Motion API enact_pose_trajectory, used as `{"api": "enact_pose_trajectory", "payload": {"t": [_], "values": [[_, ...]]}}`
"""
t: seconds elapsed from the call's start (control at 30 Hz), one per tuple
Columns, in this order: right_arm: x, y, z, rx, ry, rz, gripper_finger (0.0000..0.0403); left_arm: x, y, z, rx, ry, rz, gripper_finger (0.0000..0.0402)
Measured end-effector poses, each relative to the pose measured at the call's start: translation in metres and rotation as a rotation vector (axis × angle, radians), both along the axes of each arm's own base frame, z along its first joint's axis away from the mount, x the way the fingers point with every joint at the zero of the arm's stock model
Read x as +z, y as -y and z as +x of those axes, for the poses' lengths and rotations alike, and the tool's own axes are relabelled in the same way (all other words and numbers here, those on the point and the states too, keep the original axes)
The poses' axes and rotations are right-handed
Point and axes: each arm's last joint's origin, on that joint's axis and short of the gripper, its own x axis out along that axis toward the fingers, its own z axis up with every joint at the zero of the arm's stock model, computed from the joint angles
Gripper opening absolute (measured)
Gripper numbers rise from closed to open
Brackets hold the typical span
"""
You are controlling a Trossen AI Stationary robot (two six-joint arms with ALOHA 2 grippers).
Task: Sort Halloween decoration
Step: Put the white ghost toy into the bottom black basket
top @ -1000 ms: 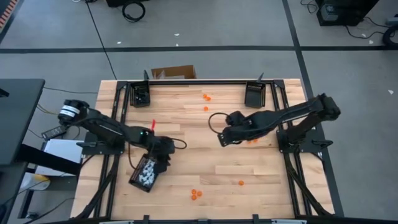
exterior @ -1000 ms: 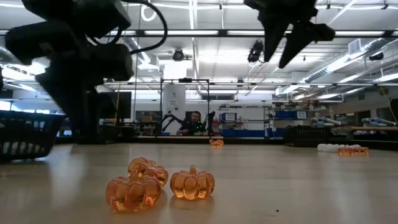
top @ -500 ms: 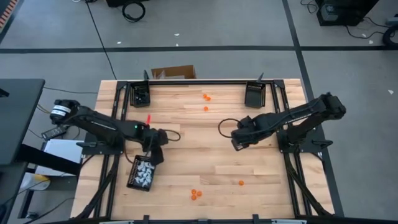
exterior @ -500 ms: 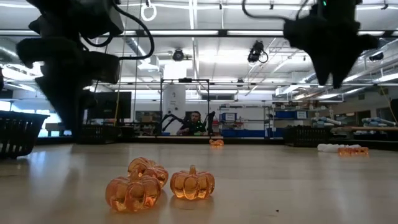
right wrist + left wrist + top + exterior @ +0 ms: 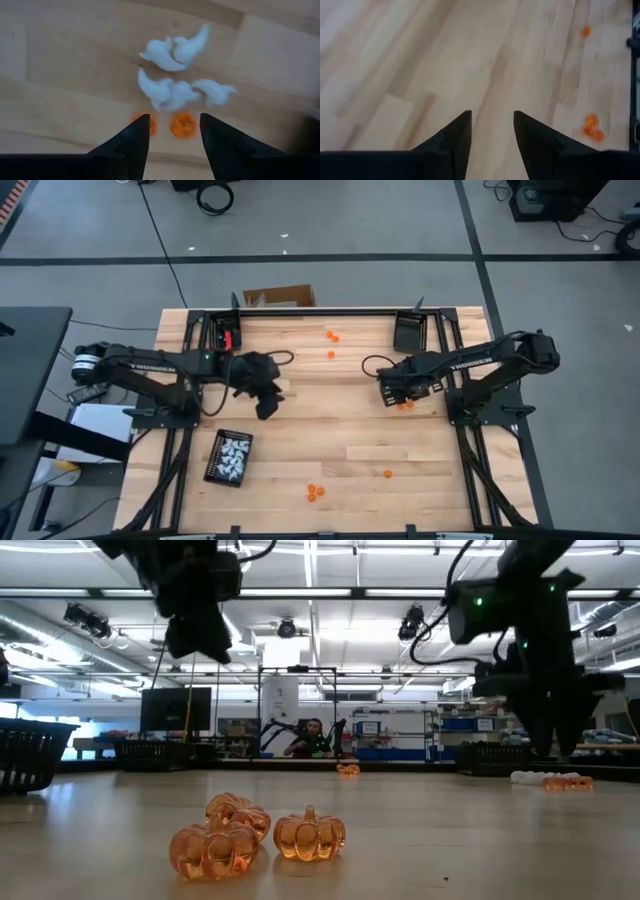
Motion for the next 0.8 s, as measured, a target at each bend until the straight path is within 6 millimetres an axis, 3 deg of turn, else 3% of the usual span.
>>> {"api": "enact_pose_trajectory", "payload": {"t": [0.17, 0.8], "values": [[-0.016, 0.011, -0.002, -0.034, 0.054, 0.003, 0.0174, 0.013, -0.008, 0.003, 0.022, 0.041, 0.015, 0.0155], [-0.04, 0.021, -0.016, -0.07, 0.049, 0.047, 0.0154, 0.01, -0.011, 0.0, 0.042, -0.003, 0.039, 0.0155]]}}
